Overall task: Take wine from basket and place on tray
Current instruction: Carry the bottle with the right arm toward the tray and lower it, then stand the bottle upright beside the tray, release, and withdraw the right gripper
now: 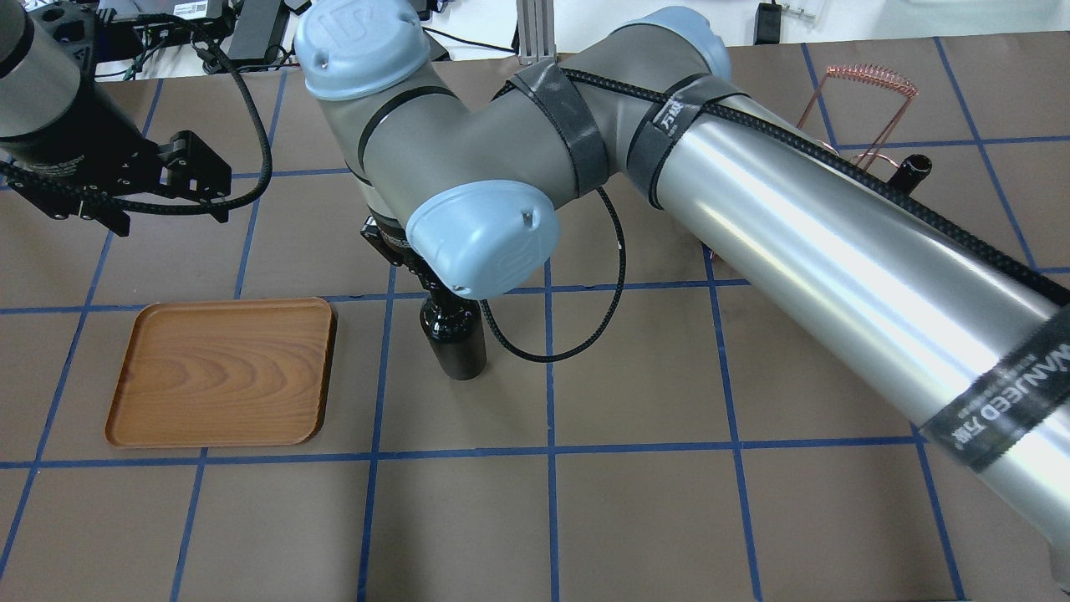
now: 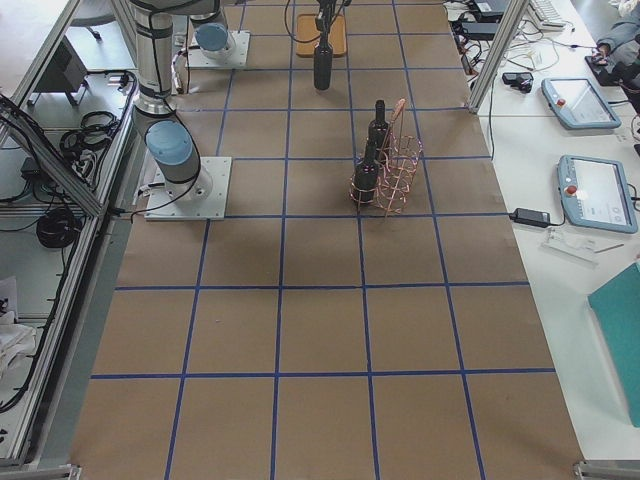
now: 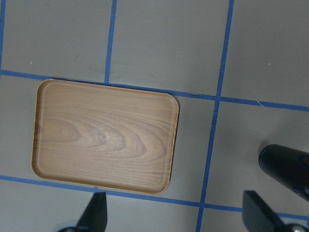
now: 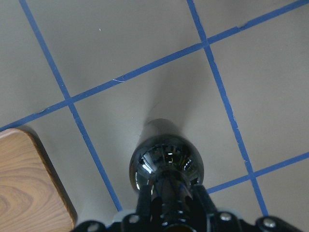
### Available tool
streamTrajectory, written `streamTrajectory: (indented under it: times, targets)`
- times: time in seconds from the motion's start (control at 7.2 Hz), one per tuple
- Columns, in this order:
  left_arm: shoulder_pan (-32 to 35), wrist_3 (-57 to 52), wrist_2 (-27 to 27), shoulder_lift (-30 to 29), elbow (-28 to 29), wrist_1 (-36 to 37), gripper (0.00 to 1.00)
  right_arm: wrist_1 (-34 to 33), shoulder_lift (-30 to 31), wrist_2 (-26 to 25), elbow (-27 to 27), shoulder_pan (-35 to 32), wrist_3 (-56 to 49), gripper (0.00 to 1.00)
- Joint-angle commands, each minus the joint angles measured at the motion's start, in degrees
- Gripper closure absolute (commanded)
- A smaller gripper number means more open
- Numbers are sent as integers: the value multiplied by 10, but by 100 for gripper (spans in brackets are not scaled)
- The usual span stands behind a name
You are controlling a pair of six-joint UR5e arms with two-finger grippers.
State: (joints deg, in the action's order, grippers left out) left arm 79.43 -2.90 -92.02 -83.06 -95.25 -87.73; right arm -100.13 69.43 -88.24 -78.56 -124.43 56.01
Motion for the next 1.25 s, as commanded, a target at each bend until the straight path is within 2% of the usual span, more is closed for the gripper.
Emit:
streamTrajectory:
  times: [0.0, 0.14, 0.28, 0.42, 0.56, 0.69, 0.97, 1.11]
  targets:
    - [0, 4, 3, -3, 0, 0, 0, -5, -3, -4, -1, -5, 1, 94]
    - [0, 4, 1, -2, 0, 0, 0, -5, -3, -7, -2, -5, 1, 84]
    - [0, 4, 0, -1, 0, 0, 0, -5, -3, -7, -2, -6, 5, 80]
    - [0, 4, -1, -1, 0, 0, 0, -5, -3, -6, -2, -6, 16, 71]
    - [0, 1, -1, -1, 0, 1, 0, -5, -4, -7, -2, -6, 8, 41]
    - [0, 1, -1, -2, 0, 1, 0, -5, -6, -6, -2, -6, -3, 0]
    - [-1, 0, -1, -6, -1, -1, 0, -4, -6, 0, -1, -4, -12, 0]
    - [0, 0, -1, -7, -2, -1, 0, -4, 0, -1, 6, 14, -59, 0]
